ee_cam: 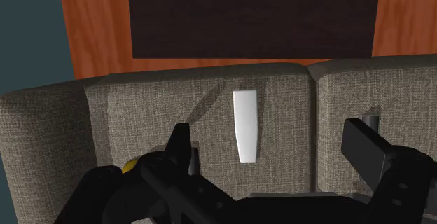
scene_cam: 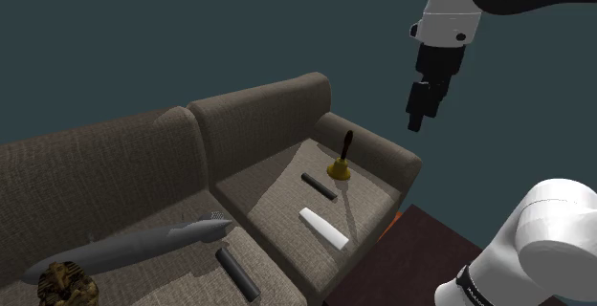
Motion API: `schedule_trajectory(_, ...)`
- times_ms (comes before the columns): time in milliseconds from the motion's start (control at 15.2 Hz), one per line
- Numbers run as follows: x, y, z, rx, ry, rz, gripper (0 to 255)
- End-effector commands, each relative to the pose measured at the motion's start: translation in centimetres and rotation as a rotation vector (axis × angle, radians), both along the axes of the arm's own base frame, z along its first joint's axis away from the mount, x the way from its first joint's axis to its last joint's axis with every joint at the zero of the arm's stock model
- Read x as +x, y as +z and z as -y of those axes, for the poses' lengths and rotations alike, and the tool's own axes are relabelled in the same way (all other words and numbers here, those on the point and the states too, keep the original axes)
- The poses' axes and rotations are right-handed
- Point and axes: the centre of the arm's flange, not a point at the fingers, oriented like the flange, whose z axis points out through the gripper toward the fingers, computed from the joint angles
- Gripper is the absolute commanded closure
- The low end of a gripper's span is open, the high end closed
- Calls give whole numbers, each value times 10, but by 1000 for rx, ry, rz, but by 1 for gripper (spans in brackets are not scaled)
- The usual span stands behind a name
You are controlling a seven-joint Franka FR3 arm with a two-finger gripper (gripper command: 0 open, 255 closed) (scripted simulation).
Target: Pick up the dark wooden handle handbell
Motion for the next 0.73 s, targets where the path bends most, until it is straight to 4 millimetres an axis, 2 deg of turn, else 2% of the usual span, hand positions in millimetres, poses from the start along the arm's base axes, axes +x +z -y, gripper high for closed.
schedule_trajectory(0,0,0,0,0,0,0,0)
schedule_trajectory(660,75,-72,80,4,8,12,0)
